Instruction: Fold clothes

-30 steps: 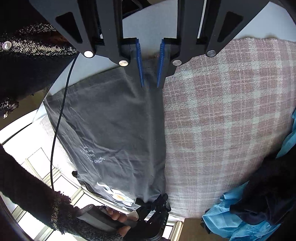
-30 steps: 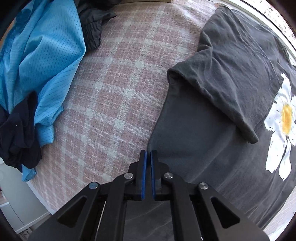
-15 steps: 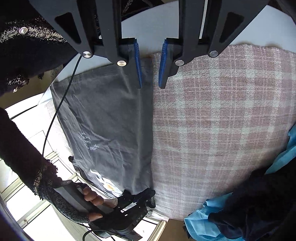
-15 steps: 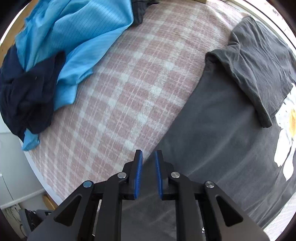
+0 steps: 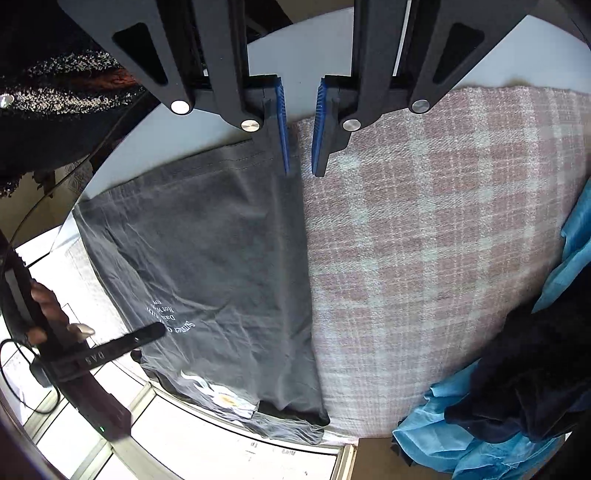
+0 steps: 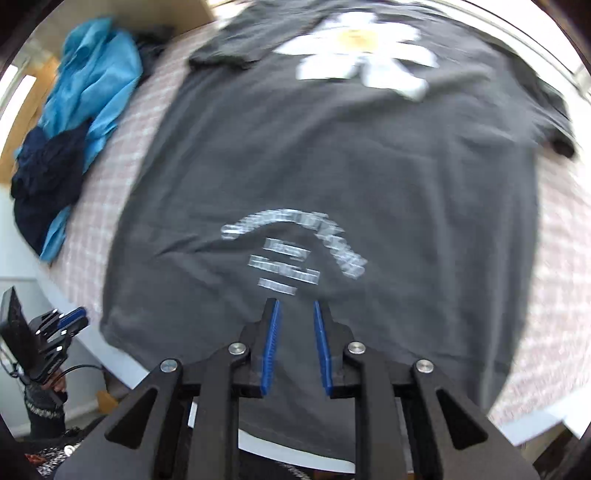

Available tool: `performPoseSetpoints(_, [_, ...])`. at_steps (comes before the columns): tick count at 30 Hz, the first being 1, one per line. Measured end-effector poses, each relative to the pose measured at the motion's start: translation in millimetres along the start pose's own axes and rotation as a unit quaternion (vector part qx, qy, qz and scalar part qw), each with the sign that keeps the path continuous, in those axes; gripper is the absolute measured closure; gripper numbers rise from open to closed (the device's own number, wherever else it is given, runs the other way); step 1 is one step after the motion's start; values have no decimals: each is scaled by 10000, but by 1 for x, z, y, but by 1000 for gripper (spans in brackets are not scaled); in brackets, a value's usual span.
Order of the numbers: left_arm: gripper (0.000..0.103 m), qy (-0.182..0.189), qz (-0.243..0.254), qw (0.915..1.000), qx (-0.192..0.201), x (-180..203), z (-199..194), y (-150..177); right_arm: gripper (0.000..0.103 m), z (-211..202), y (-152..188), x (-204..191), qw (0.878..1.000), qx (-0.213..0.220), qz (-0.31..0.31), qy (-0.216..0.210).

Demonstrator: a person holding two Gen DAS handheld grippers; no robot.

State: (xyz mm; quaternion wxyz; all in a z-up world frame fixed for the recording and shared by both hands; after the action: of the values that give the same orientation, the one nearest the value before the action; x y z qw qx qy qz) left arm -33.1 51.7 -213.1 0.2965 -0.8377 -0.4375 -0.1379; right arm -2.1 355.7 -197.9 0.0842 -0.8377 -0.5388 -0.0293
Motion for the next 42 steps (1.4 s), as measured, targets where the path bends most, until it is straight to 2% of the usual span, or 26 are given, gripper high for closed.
performPoseSetpoints(2, [93, 5, 6, 10000, 7, -2, -5, -2, 81, 6, 34, 67, 9948, -106, 737, 702])
performPoseSetpoints(3, [93, 46, 35, 10000, -34, -2, -4, -5, 81, 10, 57, 95, 9902, -184, 1069, 880])
performPoseSetpoints(6, [93, 151, 155, 9995, -251, 0, 4, -11, 81, 18, 120, 152, 9787, -419, 1810, 872])
performPoseSetpoints(8, [93, 181, 240, 9983, -491, 3, 14, -14, 81, 23, 147, 157, 9762, -427, 1997, 727])
performPoseSetpoints(10, [93, 224, 299, 9969, -692, 4, 22, -14, 81, 24, 158, 154, 9771, -304, 1994, 677])
performPoseSetpoints(13, [93, 217, 404, 9947, -920, 10, 29, -16, 81, 16, 132, 152, 9793, 146, 1931, 586])
performPoseSetpoints(15, [93, 197, 453, 9936, -1015, 15, 32, -18, 81, 11, 94, 153, 9806, 500, 1827, 506])
performPoseSetpoints(17, [93, 177, 474, 9927, -1093, 19, 35, -20, 80, 14, 44, 140, 9838, 712, 1526, 611])
performPoseSetpoints(19, [93, 111, 512, 9922, -1131, 22, 38, -21, 69, 20, -3, 160, 9868, 772, 1190, 785])
performPoseSetpoints(21, [93, 20, 549, 9917, -1166, 25, 40, -21, 67, 38, -44, 169, 9890, 669, 883, 977])
performPoseSetpoints(23, [93, -101, 579, 9915, -1165, 28, 41, -22, 67, 58, -68, 170, 9915, 406, 668, 1039])
performPoseSetpoints(25, [93, -152, 571, 9917, -1141, 30, 41, -22, 67, 69, -77, 166, 9934, 230, 535, 992])
performPoseSetpoints(29, [93, -216, 519, 9925, -1085, 31, 40, -19, 68, 69, -77, 162, 9947, 342, 433, 869])
performPoseSetpoints(30, [93, -217, 481, 9929, -1069, 30, 40, -18, 70, 69, -76, 162, 9953, 351, 410, 801])
performPoseSetpoints(32, [93, -221, 428, 9934, -1043, 30, 41, -17, 92, 70, -77, 159, 9969, 336, 295, 642])
performPoseSetpoints(33, [93, -234, 416, 9935, -1035, 30, 41, -17, 96, 70, -78, 158, 9964, 333, 239, 736])
performPoseSetpoints(35, [93, -237, 382, 9939, -1012, 30, 42, -16, 96, 68, -79, 161, 9945, 382, 282, 935])
performPoseSetpoints(37, [93, -242, 358, 9941, -999, 28, 41, -17, 96, 62, -77, 168, 9953, 412, 467, 744])
performPoseSetpoints(39, [93, -251, 336, 9942, -986, 27, 40, -17, 78, 57, -74, 170, 9958, 414, 550, 596])
performPoseSetpoints(40, [93, -253, 327, 9943, -982, 27, 39, -17, 58, 57, -73, 168, 9960, 388, 543, 589])
performPoseSetpoints(41, [93, -259, 323, 9943, -981, 27, 39, -16, 54, 56, -72, 165, 9963, 393, 504, 567])
performPoseSetpoints(42, [93, -264, 319, 9943, -980, 27, 38, -16, 54, 57, -72, 162, 9967, 394, 455, 548])
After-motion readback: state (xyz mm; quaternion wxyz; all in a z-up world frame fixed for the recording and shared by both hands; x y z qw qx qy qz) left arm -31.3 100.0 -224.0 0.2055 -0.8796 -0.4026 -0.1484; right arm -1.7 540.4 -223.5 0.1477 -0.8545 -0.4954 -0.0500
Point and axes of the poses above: each gripper's, at about its wrist camera, not at the fingertips, and z roughly the way its jaws point, x to its right, y to its underside, the point moved 1 cm from there along z, roughly the way its jaws point, and after that the axes turned 14 degrees about y, right-handed, at the moved point
